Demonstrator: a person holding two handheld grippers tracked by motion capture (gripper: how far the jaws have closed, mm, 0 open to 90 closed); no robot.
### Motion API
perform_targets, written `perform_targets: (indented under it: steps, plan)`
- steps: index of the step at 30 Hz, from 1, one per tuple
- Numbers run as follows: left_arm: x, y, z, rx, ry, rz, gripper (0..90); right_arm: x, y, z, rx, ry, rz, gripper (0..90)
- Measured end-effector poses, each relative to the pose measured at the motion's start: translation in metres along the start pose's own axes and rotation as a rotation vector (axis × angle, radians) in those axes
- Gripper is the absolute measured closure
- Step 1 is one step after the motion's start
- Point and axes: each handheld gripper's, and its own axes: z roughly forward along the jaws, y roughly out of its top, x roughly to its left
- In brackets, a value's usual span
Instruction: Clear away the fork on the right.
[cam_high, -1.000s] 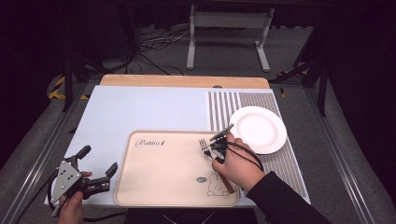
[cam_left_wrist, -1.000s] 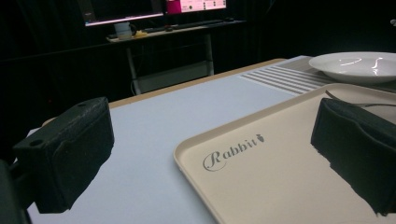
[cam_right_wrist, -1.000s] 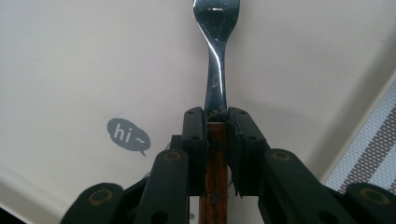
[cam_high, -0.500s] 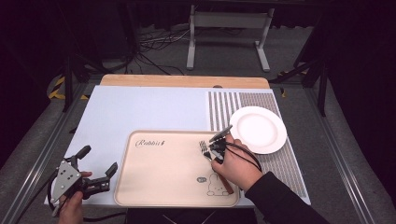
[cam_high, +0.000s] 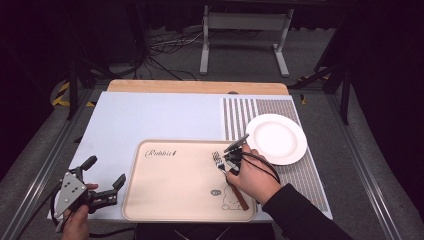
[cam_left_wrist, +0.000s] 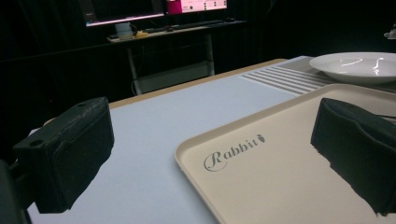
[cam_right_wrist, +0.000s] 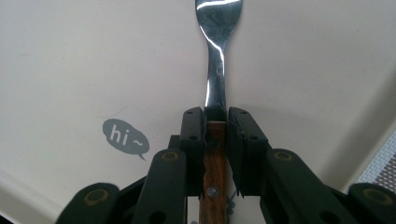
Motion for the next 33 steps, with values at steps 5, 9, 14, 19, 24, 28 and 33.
perform_targets:
  steps: [5, 9, 14, 19, 24, 28, 33]
  plan:
    - [0.000, 0.000, 0.000, -0.001, 0.000, 0.001, 0.0, 0.000, 0.001, -0.002, -0.022, 0.010, -0.027, 67.3]
    - [0.000, 0.000, 0.000, 0.001, 0.000, 0.001, 0.0, 0.000, 0.002, -0.006, -0.067, 0.031, -0.063, 52.6]
    - [0.000, 0.000, 0.000, 0.000, 0.000, 0.001, 0.0, 0.001, 0.006, -0.009, -0.214, 0.054, -0.166, 26.6]
    - [0.000, 0.000, 0.000, 0.001, 0.001, 0.002, 0.0, 0.001, 0.012, -0.007, -0.316, 0.058, -0.369, 19.0]
    - [0.000, 0.000, 0.000, 0.000, 0.000, 0.002, 0.0, 0.004, 0.015, -0.005, -0.362, 0.142, -0.432, 41.9]
    - [-0.001, 0.000, 0.000, -0.002, -0.001, 0.002, 0.0, 0.006, 0.018, -0.005, -0.387, 0.154, -0.485, 60.7]
    - [0.000, 0.000, 0.000, -0.001, 0.000, 0.002, 0.0, 0.007, 0.022, -0.004, -0.409, 0.169, -0.547, 85.4]
